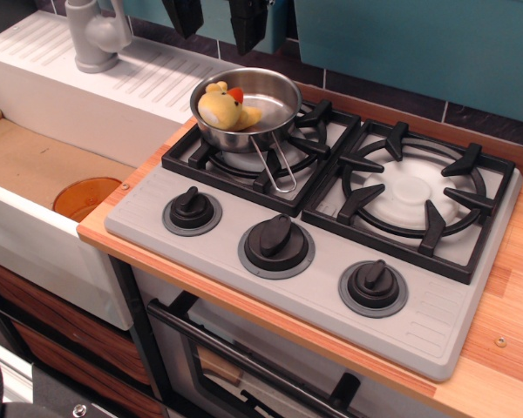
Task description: Put pan on stove and put stuffedduck in pan
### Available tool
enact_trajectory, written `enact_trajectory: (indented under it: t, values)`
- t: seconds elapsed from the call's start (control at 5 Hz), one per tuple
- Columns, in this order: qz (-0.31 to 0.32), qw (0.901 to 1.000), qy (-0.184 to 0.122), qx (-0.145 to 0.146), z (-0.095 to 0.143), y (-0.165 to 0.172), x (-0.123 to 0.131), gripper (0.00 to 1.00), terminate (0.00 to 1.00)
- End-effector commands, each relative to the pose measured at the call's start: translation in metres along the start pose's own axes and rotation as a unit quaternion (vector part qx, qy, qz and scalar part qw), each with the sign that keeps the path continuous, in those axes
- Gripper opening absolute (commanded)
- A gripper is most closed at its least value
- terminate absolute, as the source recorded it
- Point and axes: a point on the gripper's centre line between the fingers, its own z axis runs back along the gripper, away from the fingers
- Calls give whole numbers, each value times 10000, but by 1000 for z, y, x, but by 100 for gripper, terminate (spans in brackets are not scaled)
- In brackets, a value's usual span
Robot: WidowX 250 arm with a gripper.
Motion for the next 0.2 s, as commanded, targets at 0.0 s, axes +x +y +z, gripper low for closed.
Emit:
enact_trajectory:
  t: [0.0]
  values:
    - [-98, 9999, -107, 69, 25, -6, 10, 100, 100]
